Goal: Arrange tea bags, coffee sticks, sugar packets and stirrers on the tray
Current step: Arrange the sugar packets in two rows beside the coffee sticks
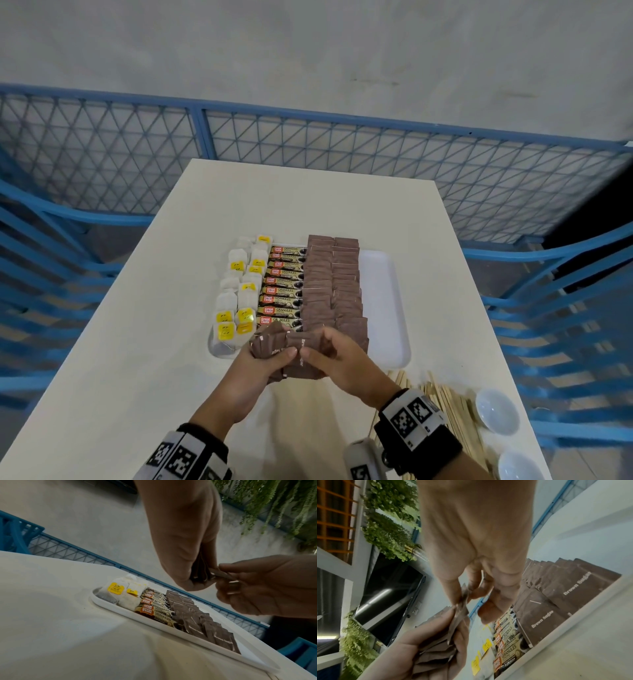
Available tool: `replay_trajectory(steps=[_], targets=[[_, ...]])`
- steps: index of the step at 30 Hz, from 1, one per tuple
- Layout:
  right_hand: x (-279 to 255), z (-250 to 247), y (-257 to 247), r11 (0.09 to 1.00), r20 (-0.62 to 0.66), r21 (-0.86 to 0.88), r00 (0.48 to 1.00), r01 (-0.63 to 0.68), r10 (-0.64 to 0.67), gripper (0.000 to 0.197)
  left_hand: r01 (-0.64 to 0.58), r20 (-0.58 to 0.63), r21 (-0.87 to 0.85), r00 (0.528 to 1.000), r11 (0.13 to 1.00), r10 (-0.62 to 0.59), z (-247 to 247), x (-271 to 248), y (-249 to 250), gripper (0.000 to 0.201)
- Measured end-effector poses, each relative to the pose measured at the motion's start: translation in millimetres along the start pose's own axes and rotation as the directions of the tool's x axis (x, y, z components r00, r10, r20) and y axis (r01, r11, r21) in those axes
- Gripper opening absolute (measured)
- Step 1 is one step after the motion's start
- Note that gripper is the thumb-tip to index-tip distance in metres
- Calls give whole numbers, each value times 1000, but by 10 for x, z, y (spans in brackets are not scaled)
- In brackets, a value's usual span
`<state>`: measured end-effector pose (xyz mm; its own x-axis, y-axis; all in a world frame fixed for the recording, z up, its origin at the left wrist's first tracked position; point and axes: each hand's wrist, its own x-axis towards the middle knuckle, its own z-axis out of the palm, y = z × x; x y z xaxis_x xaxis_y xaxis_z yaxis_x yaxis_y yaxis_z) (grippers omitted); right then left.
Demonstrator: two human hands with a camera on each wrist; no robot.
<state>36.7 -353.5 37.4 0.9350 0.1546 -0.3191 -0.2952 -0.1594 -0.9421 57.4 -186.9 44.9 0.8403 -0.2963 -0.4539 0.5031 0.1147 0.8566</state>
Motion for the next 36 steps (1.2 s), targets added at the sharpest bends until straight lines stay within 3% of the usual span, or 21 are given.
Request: replay_trajectory(steps=[4,8,11,14,18,24,27,32,34,36], targets=[[-41,-23,-27,1000,40,26,999,-7,6,14,-24,-6,-15,1000,1000,24,53,45,-14,26],[-15,-133,-2,985,-70,175,997,-4,17,13,35,-11,-114,999,993,-37,61,77,-21,16],[7,-318,62,975,-214,222,974,-22,70,8,61,-17,-209,998,976,-66,15,110,-5,19],[31,-579,241,995,-384,-47,921,-93,68,2,80,-14,-288,996,954,-88,-26,117,12,24],[72,-741,473,900,-360,-387,932,-198,51,4,67,-35,-213,996,975,-76,-21,94,10,24],[139,-664,543,777,-327,-590,945,-218,17,11,80,-86,-85,992,993,-87,-15,101,-15,23],[159,-632,553,749,-316,-638,948,-176,-47,25,72,-74,-76,994,994,-78,3,83,-14,24],[169,-608,487,566,-259,-812,957,-142,-132,52,69,-39,-73,997,995,-72,20,81,-7,26],[160,-553,412,631,-254,-774,941,-57,-226,45,59,-24,-57,998,997,-60,32,88,-14,26],[155,-472,272,752,-251,-657,923,59,-292,30,45,-27,-40,999,998,-46,54,96,-26,27]])
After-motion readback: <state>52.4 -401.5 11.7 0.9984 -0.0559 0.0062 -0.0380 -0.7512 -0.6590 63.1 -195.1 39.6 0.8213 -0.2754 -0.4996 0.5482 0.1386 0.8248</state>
